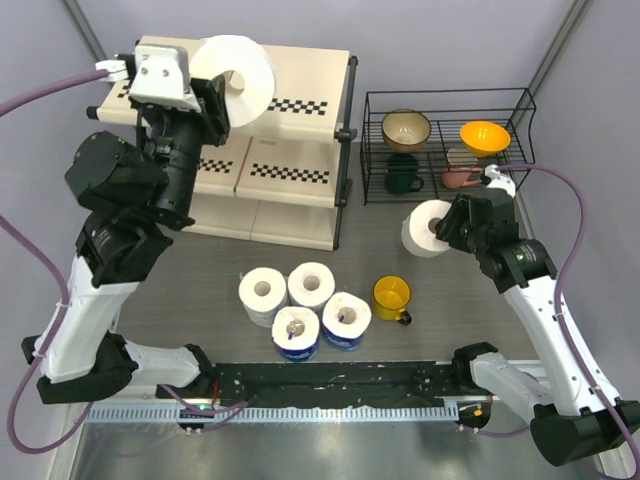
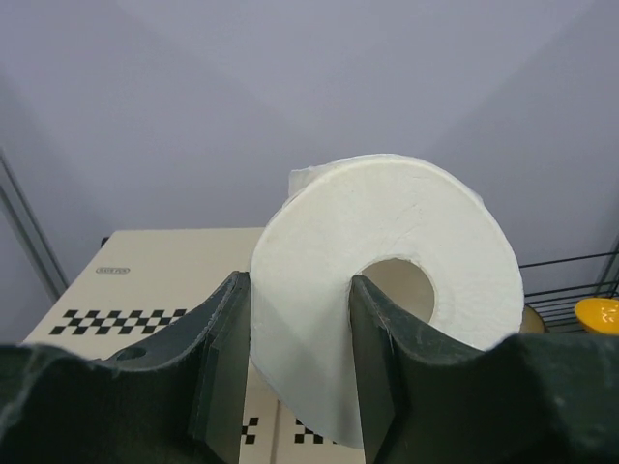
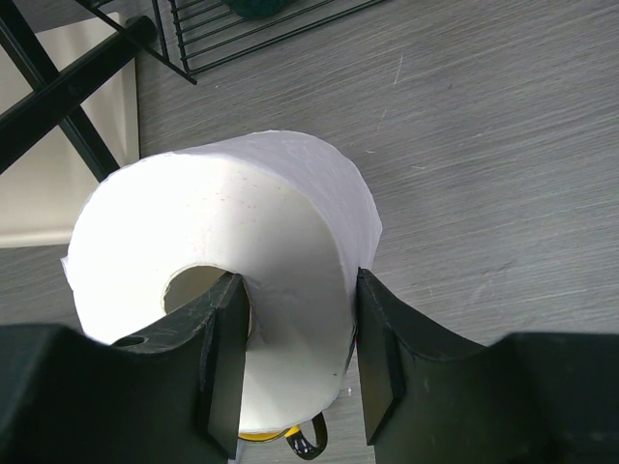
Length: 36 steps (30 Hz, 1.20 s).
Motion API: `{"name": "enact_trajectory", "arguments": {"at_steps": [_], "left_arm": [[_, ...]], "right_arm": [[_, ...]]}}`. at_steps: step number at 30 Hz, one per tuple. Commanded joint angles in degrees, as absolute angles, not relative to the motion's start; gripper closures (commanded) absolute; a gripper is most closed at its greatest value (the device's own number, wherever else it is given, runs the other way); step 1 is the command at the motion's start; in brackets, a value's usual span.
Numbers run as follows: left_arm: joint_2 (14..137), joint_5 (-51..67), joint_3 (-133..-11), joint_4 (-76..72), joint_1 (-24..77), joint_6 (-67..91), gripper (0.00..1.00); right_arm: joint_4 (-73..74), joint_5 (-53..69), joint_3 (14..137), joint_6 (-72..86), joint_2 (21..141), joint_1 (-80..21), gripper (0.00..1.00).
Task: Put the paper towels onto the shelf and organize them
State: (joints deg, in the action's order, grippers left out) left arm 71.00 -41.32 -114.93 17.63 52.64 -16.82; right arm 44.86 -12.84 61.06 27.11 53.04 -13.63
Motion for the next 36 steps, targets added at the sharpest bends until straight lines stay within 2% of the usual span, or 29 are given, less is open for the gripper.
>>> {"name": "enact_trajectory", "arguments": {"at_steps": [1, 7, 14, 20, 25, 36], "left_arm": [[72.59, -40.08, -119.61, 11.25, 49.23, -20.4, 0.78], [77.25, -29.37, -124.62, 16.26, 37.45, -9.52, 0.79], [85.51, -22.6, -134.38, 21.7, 25.15, -2.48, 0.79], [87.19, -20.58, -133.86, 25.82, 16.54, 3.77, 0.8], [87.8, -10.21, -133.59, 30.14, 5.65, 16.78, 0.81], [90.97, 2.28, -134.57, 32.61, -1.76, 26.28, 0.81]], "right_arm": [[39.55, -12.66, 61.35, 27.51, 52.38, -13.45, 0.9], [39.38, -12.83, 61.09, 27.07, 52.38, -13.45, 0.9], [39.03, -12.57, 61.08, 26.54, 53.09, -13.27, 0.9], [38.06, -12.4, 59.85, 26.72, 54.14, -13.36, 0.9], [37.35, -11.87, 58.27, 26.98, 54.05, -13.27, 0.9], [36.91, -11.69, 57.22, 27.16, 53.79, -13.18, 0.9]]}}
